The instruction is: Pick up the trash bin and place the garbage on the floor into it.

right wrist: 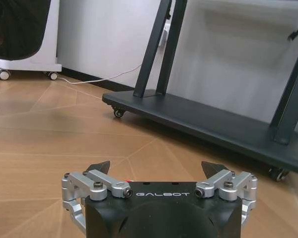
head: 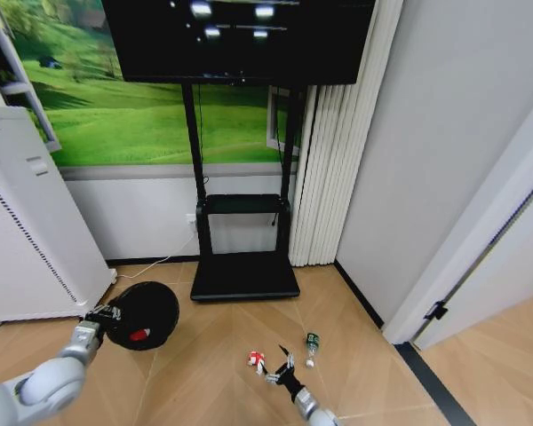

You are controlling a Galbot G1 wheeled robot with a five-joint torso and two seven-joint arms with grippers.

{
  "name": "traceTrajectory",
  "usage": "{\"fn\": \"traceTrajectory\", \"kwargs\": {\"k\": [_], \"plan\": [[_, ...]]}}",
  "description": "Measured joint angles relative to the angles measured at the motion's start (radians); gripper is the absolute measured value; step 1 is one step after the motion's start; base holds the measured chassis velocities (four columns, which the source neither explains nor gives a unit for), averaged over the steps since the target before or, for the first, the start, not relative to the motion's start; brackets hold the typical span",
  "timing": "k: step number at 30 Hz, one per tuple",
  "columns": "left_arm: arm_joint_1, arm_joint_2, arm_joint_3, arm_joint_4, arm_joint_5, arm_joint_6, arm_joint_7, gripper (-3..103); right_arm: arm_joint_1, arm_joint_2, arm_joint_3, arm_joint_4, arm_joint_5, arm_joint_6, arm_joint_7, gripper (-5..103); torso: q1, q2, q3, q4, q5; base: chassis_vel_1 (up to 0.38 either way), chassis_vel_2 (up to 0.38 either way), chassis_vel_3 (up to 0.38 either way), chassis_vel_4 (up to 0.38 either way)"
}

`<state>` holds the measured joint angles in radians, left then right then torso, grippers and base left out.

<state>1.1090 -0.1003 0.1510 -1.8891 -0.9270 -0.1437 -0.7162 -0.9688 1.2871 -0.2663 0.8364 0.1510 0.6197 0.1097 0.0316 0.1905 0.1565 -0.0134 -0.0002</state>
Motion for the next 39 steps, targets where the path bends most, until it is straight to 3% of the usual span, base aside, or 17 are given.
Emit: {"fn": "traceTrajectory", "kwargs": {"k": [4, 15, 29, 32, 39], "plan": [[0.003, -0.007, -0.004, -0.01, 0.002, -0.002, -0.013, 7, 0.005, 0.026, -0.009, -0.005, 0.039, -0.025, 0.01, 100, 0.0, 0.0, 0.0, 0.0, 0.0001, 0.0, 0.0, 0.0, 0.0], [0.002, -0.019, -0.006, -0.004, 0.008, -0.003, -0.017, 7, 0.015, 0.067, 0.015, -0.026, -0.048, -0.015, 0.096, 100, 0.0, 0.0, 0.0, 0.0001, 0.0002, 0.0, 0.0, 0.0, 0.0], [0.005, -0.046, -0.003, 0.02, 0.015, -0.007, -0.002, 7, 0.03, 0.043, 0.045, -0.059, -0.043, 0.042, -0.059, 100, 0.0, 0.0, 0.0, 0.0001, 0.0002, -0.011, 0.012, 0.012, -0.011], [0.005, -0.046, -0.003, 0.019, 0.014, -0.007, -0.002, 7, 0.031, 0.044, 0.043, -0.062, -0.046, 0.051, -0.062, 100, 0.0, 0.0, 0.0, 0.0, 0.0002, -0.088, 0.114, 0.108, -0.085], [0.006, -0.053, -0.004, 0.018, 0.017, -0.009, -0.001, 7, 0.022, 0.049, 0.025, -0.053, -0.096, 0.046, 0.023, 100, 0.001, 0.0, 0.0, -0.0002, 0.0003, -0.16, 0.154, 0.142, -0.163]]}}
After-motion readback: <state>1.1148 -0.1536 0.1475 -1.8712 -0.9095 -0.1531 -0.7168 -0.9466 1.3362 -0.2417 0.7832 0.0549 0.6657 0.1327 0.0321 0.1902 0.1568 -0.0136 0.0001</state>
